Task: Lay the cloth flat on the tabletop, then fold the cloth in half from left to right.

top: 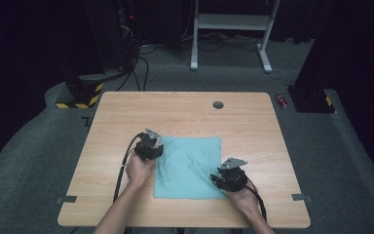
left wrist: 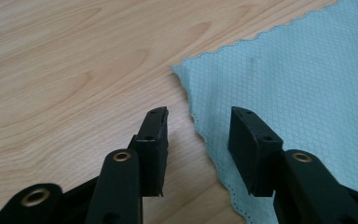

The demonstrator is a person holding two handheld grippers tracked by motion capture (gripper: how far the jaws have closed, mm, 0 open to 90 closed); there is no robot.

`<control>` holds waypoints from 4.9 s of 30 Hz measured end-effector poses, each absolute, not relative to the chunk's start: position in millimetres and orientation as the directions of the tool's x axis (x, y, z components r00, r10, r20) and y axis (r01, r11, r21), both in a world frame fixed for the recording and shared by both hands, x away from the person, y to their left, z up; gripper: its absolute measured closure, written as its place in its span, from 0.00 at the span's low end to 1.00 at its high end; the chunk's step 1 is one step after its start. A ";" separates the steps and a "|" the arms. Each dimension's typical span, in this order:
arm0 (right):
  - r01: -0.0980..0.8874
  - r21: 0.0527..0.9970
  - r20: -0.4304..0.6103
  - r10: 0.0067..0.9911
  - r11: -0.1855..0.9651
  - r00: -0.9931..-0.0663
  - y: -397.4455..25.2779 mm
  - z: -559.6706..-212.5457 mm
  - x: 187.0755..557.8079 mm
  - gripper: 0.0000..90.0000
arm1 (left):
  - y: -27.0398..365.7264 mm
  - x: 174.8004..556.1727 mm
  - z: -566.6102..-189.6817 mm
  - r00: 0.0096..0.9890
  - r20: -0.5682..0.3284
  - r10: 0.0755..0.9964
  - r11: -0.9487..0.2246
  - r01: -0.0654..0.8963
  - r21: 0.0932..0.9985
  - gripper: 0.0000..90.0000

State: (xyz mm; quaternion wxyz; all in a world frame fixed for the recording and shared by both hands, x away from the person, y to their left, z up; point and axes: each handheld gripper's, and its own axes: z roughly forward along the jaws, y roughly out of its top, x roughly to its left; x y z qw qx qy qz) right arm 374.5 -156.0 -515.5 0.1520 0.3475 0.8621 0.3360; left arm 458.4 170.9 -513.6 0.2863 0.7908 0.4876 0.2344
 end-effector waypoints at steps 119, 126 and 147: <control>0.351 0.750 0.055 0.477 0.561 -0.877 -11.3 -520.6 338.4 0.66 | 200.5 503.0 -516.2 0.388 -0.181 0.904 -0.161 0.700 0.695 0.59; 0.329 0.745 0.050 0.443 0.581 -0.895 -2.3 -522.8 331.6 0.65 | 195.3 508.1 -513.4 0.407 -0.151 0.901 -0.207 0.707 0.676 0.72; 0.261 0.734 -0.044 0.427 0.628 -0.903 24.6 -524.3 318.8 0.89 | 188.5 509.1 -514.6 0.422 -0.135 0.896 -0.229 0.702 0.675 1.00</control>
